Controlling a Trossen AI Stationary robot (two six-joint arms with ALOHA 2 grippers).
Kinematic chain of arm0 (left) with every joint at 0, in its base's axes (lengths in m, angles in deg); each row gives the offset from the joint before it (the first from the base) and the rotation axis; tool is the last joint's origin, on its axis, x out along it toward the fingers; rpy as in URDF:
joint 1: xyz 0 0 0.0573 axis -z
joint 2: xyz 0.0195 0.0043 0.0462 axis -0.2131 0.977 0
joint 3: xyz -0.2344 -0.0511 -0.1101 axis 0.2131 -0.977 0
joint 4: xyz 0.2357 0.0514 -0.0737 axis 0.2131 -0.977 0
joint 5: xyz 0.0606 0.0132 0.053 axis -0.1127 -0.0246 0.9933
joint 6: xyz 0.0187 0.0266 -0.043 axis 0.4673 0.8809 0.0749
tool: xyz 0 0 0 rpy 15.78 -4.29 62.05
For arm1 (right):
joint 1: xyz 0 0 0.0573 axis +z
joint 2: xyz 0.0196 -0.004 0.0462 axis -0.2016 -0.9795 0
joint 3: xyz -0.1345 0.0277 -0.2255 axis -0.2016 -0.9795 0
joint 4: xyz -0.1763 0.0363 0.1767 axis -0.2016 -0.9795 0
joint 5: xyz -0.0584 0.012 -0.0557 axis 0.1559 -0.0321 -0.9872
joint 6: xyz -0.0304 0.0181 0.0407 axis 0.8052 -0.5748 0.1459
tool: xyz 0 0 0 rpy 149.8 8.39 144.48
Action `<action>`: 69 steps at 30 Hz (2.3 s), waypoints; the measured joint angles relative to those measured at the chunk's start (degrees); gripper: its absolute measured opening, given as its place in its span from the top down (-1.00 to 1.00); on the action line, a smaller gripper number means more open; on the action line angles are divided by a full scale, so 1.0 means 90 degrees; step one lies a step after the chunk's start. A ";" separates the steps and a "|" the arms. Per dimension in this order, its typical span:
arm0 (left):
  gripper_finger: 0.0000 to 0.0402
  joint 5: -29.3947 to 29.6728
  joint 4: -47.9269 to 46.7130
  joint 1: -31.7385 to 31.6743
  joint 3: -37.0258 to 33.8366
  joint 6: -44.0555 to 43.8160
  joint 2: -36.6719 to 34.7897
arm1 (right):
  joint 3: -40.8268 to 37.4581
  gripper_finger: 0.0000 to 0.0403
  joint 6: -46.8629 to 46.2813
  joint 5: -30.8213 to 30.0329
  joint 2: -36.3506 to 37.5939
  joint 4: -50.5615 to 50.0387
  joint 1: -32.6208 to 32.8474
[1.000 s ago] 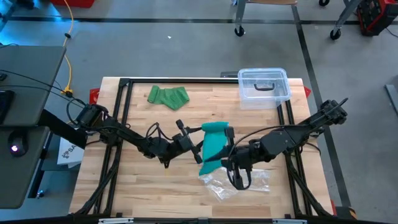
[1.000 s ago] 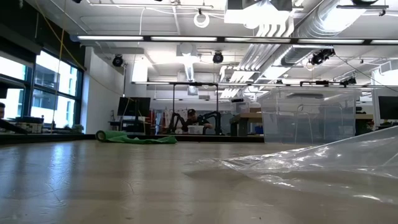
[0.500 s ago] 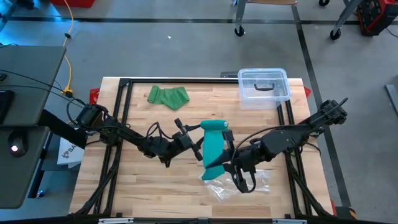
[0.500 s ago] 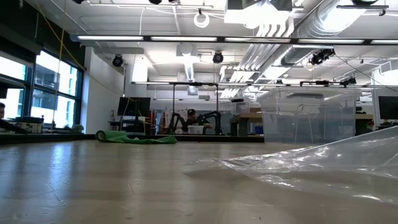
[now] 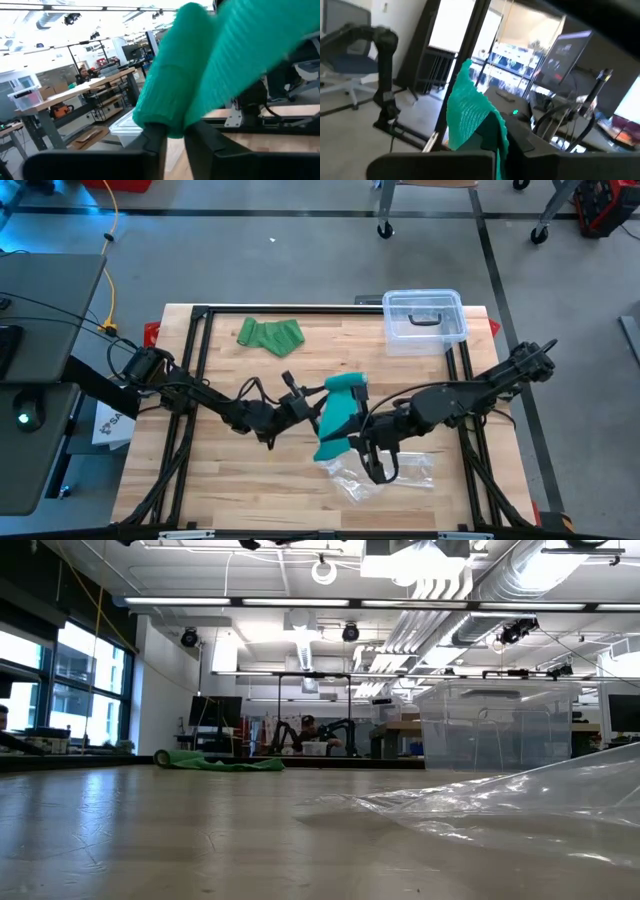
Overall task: Roll bandage
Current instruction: Roll the blue bandage
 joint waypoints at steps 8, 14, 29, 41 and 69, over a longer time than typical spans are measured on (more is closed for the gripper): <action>0.96 0.0014 -0.0109 0.0078 0.0000 0.0110 0.0000 | 0.0311 1.00 0.0022 -0.0532 0.0010 -0.0495 -0.0091; 0.98 0.0093 -0.0431 0.0072 0.0000 0.0113 0.0000 | 0.0325 1.00 -0.0278 -0.0531 0.0010 -0.0828 -0.0361; 0.99 -0.0677 -0.3509 0.0739 0.0559 -0.1402 0.0000 | 0.0329 1.00 -0.1579 -0.0625 0.0007 -0.2046 -0.1819; 1.00 -0.1206 -0.3493 0.1140 0.0559 -0.1893 0.0000 | 0.0312 0.98 -0.2531 -0.0584 -0.0149 -0.3782 -0.2738; 0.99 -0.1085 -0.3526 0.1904 0.0554 -0.2898 0.0000 | 0.0305 0.24 -0.0986 -0.0081 -0.0092 -0.6429 -0.2656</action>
